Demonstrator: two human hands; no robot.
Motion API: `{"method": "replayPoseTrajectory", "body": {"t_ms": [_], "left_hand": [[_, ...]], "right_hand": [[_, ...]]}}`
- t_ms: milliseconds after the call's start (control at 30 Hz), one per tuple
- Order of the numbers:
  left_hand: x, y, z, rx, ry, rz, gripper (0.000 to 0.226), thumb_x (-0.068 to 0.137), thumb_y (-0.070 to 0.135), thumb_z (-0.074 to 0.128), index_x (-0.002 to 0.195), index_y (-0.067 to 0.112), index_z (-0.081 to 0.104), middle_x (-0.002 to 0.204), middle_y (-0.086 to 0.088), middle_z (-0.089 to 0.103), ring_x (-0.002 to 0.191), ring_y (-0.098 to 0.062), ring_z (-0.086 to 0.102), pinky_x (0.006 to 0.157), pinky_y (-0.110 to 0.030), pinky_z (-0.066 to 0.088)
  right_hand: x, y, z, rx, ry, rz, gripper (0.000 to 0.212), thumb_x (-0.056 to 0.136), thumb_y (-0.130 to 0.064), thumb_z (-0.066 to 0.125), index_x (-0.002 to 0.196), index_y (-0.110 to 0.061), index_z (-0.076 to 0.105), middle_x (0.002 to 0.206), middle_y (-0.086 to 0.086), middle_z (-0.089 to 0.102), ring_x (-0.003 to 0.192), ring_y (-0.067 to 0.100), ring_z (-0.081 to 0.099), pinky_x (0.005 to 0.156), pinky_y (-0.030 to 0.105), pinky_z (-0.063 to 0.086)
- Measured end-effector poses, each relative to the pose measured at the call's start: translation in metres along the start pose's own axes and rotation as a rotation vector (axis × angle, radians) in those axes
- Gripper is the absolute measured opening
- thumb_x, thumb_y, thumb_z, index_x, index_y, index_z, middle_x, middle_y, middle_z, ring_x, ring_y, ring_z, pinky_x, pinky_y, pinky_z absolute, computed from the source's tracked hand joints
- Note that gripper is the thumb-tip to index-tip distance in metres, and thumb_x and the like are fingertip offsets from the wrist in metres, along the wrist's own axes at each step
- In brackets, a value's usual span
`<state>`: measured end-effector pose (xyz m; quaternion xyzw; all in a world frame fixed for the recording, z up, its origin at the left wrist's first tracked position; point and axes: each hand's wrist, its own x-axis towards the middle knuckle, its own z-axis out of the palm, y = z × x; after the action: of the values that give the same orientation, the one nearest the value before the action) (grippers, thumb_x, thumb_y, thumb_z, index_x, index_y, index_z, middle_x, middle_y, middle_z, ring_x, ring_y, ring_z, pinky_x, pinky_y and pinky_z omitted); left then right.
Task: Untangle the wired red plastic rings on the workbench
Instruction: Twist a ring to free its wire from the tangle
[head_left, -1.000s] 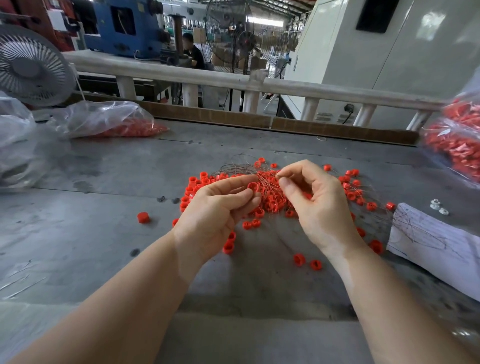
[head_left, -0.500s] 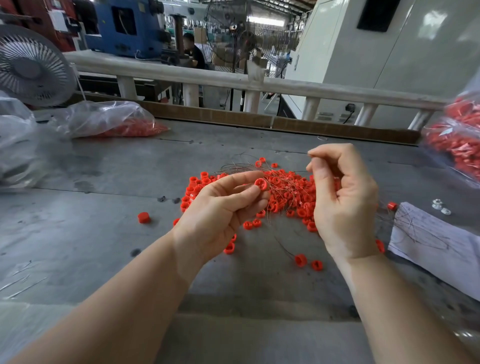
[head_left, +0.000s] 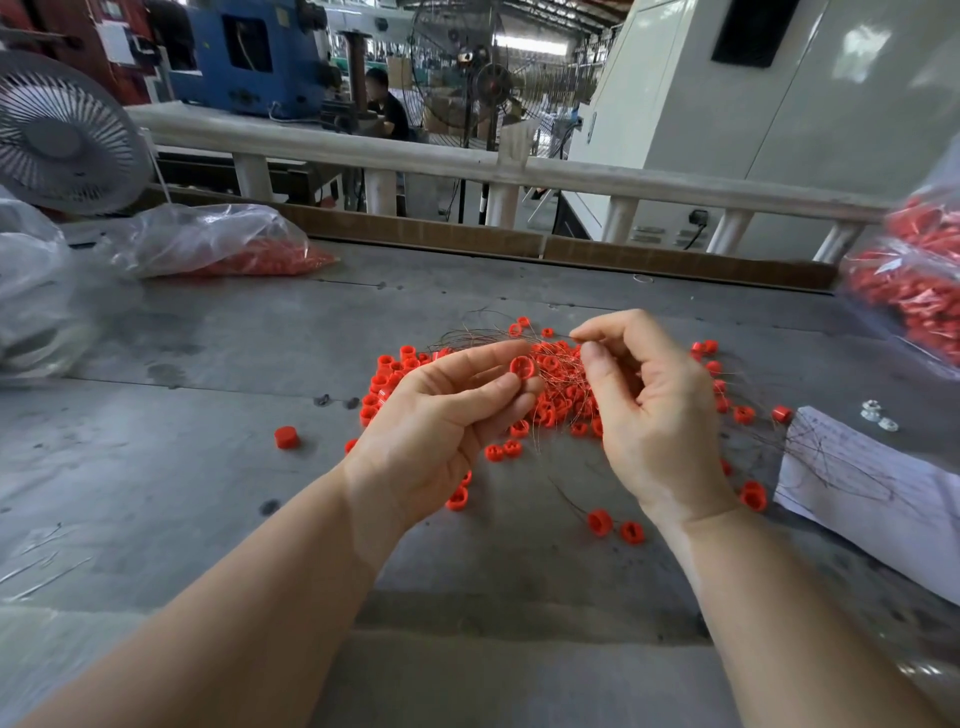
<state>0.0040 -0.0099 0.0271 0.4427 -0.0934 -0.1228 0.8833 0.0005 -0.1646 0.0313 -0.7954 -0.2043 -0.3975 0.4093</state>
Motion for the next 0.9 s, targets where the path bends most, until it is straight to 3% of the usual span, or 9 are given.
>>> {"method": "replayPoseTrajectory", "body": {"t_ms": [133, 300, 433, 700, 900], "left_hand": [[-0.001, 0.0, 0.001, -0.004, 0.009, 0.012, 0.021, 0.064, 0.0, 0.061, 0.075, 0.01, 0.076, 0.072, -0.007, 0.07, 0.07, -0.012, 0.07, 0.063, -0.016, 0.056], [-0.001, -0.001, 0.001, 0.03, 0.022, 0.036, 0.022, 0.063, 0.001, 0.063, 0.083, 0.006, 0.068, 0.074, -0.008, 0.069, 0.067, -0.013, 0.07, 0.059, -0.018, 0.055], [-0.002, 0.0, 0.001, 0.052, 0.021, 0.044, 0.022, 0.064, 0.003, 0.063, 0.079, 0.012, 0.077, 0.074, -0.005, 0.071, 0.069, -0.01, 0.07, 0.061, -0.016, 0.054], [-0.001, 0.001, 0.001, -0.025, 0.043, 0.033, 0.02, 0.065, 0.003, 0.062, 0.074, 0.013, 0.077, 0.079, -0.006, 0.073, 0.076, -0.013, 0.071, 0.064, -0.018, 0.056], [-0.002, 0.001, 0.001, -0.053, 0.022, 0.015, 0.022, 0.065, 0.002, 0.061, 0.075, 0.013, 0.077, 0.078, -0.005, 0.073, 0.073, -0.012, 0.071, 0.063, -0.017, 0.055]], "right_hand": [[0.0, -0.001, 0.001, 0.014, -0.022, 0.003, 0.011, 0.09, -0.009, 0.054, 0.09, -0.01, 0.065, 0.074, -0.015, 0.059, 0.069, 0.005, 0.056, 0.063, 0.015, 0.043], [-0.001, -0.003, 0.001, 0.037, -0.046, 0.015, 0.01, 0.089, -0.009, 0.055, 0.089, -0.01, 0.065, 0.07, -0.008, 0.061, 0.066, 0.012, 0.057, 0.058, 0.022, 0.045], [-0.001, -0.005, 0.001, 0.103, -0.06, 0.08, 0.011, 0.088, -0.01, 0.055, 0.088, -0.015, 0.064, 0.066, -0.008, 0.059, 0.062, 0.011, 0.055, 0.056, 0.018, 0.043], [-0.001, -0.009, 0.0, 0.179, -0.105, 0.155, 0.012, 0.089, -0.004, 0.058, 0.085, -0.013, 0.064, 0.065, 0.0, 0.06, 0.06, 0.008, 0.052, 0.059, 0.016, 0.042], [0.0, -0.011, 0.0, 0.291, -0.169, 0.246, 0.018, 0.087, 0.001, 0.06, 0.079, -0.014, 0.064, 0.058, -0.013, 0.058, 0.056, -0.001, 0.053, 0.058, 0.009, 0.038]]}}
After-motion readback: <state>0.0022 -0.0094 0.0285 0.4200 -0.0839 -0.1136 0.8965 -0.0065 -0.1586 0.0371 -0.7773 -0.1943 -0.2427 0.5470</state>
